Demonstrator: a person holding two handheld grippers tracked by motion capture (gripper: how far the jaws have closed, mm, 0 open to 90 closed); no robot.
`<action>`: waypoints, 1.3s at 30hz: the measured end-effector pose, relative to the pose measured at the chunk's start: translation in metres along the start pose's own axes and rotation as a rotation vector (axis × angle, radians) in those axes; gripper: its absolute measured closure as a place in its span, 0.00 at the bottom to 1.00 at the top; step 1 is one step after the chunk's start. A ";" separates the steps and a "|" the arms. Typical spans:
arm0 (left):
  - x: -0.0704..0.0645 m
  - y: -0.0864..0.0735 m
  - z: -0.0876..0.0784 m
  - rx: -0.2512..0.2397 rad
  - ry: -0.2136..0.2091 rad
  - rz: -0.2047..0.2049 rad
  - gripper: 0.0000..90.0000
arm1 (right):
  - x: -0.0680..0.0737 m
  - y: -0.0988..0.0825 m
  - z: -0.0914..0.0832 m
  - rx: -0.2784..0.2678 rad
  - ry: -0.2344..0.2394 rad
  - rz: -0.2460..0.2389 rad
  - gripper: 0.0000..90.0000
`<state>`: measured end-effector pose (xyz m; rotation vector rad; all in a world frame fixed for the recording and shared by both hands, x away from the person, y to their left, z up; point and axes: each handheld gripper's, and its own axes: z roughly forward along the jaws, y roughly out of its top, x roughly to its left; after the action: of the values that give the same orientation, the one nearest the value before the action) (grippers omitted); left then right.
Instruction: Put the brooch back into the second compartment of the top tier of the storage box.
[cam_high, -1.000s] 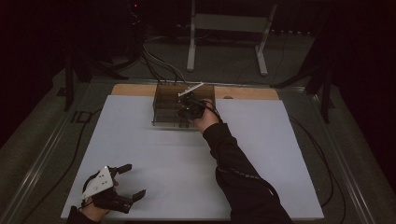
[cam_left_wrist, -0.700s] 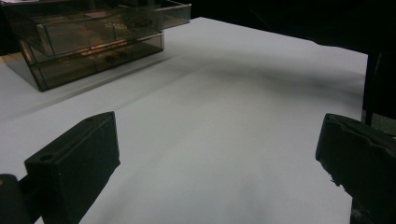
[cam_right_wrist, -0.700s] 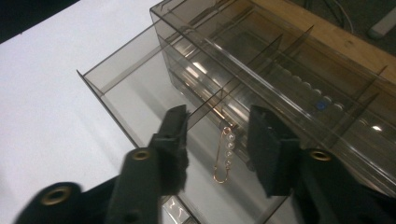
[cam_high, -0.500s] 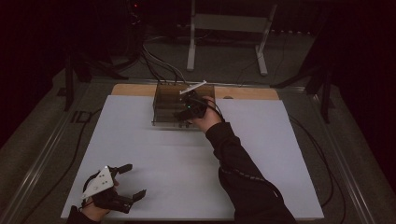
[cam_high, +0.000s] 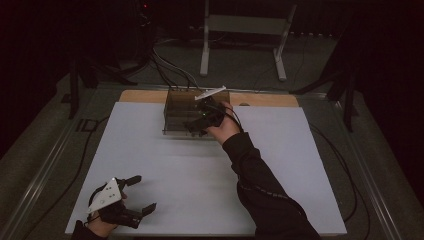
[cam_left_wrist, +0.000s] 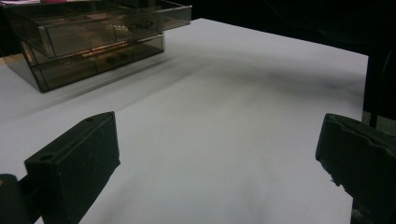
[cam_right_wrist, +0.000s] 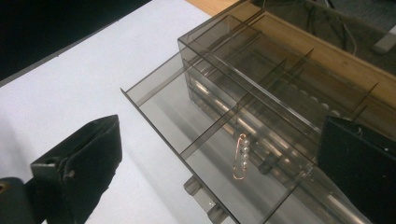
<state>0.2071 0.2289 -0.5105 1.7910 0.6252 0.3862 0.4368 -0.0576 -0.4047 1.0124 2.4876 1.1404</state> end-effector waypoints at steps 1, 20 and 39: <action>0.000 0.000 0.000 -0.001 0.002 -0.002 0.01 | 0.001 0.000 -0.002 -0.012 -0.003 -0.008 0.00; -0.001 0.000 0.000 -0.002 0.000 0.004 0.01 | 0.002 -0.010 -0.036 -0.130 0.016 -0.047 0.00; 0.000 0.000 -0.001 0.002 0.003 0.003 0.01 | 0.001 -0.055 -0.073 -0.197 0.001 -0.093 0.00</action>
<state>0.2063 0.2293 -0.5105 1.7941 0.6258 0.3907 0.3756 -0.1250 -0.3965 0.8346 2.3395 1.3251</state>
